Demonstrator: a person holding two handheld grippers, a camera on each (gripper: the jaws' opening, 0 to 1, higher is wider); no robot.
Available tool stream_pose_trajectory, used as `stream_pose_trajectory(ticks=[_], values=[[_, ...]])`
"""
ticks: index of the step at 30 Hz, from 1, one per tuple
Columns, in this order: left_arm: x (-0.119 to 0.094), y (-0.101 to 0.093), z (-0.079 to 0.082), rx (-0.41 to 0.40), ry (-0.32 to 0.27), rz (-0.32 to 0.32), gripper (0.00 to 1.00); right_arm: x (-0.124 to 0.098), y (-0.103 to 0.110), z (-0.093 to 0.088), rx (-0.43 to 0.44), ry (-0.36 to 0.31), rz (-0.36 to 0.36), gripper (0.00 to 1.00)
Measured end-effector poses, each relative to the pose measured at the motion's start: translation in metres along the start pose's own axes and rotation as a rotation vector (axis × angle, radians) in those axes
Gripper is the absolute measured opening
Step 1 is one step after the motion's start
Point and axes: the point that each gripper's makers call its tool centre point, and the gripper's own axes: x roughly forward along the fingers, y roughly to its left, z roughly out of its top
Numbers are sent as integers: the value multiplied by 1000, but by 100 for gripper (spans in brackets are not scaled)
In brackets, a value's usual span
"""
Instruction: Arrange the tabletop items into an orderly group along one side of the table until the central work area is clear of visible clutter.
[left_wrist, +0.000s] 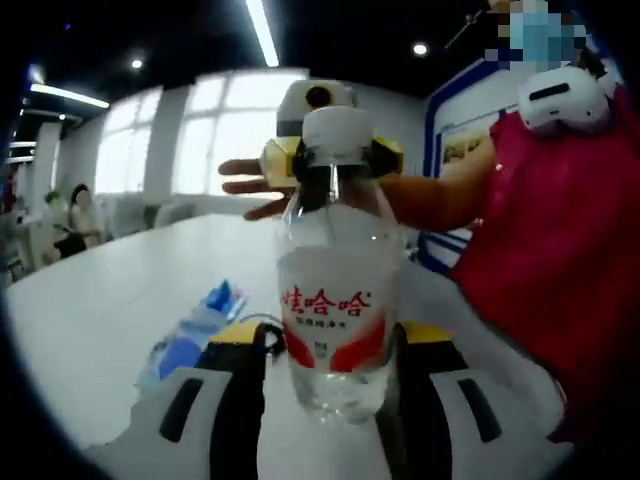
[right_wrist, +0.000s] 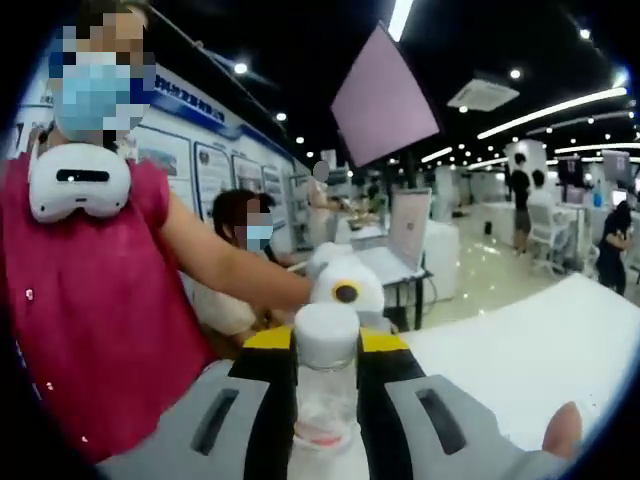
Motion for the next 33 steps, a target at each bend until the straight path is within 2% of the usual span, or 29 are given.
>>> stream_pose_trajectory(ticks=[1, 5, 8, 15, 20, 24, 27, 29, 30, 31, 33], values=[[2, -3, 0, 1, 7, -7, 49, 1, 6, 2, -22, 16, 26, 20], [11, -11, 1, 4, 9, -25, 49, 6, 14, 13, -68, 15, 48, 20], [12, -11, 8, 1, -44, -25, 43, 3, 13, 17, -65, 2, 57, 20], [10, -8, 8, -16, -57, 3, 41, 2, 11, 16, -60, -2, 63, 20], [12, 2, 3, -16, -64, 74, 39, 4, 4, 11, -42, -3, 53, 22], [12, 10, -1, -29, -76, 124, 39, 6, -5, 7, -25, -6, 21, 23], [11, 20, -4, -40, -80, 185, 39, 7, -12, 4, 8, -8, -11, 23], [9, 27, -6, -39, -80, 231, 39, 7, -21, 1, 11, -15, -56, 24], [8, 30, -7, -40, -76, 248, 39, 6, -29, -1, 21, -23, -103, 25], [5, 40, -10, -48, -74, 298, 39, 6, -34, -3, 41, -29, -130, 26], [2, 49, -11, -57, -86, 347, 39, 6, -43, -7, 43, -51, -190, 32]])
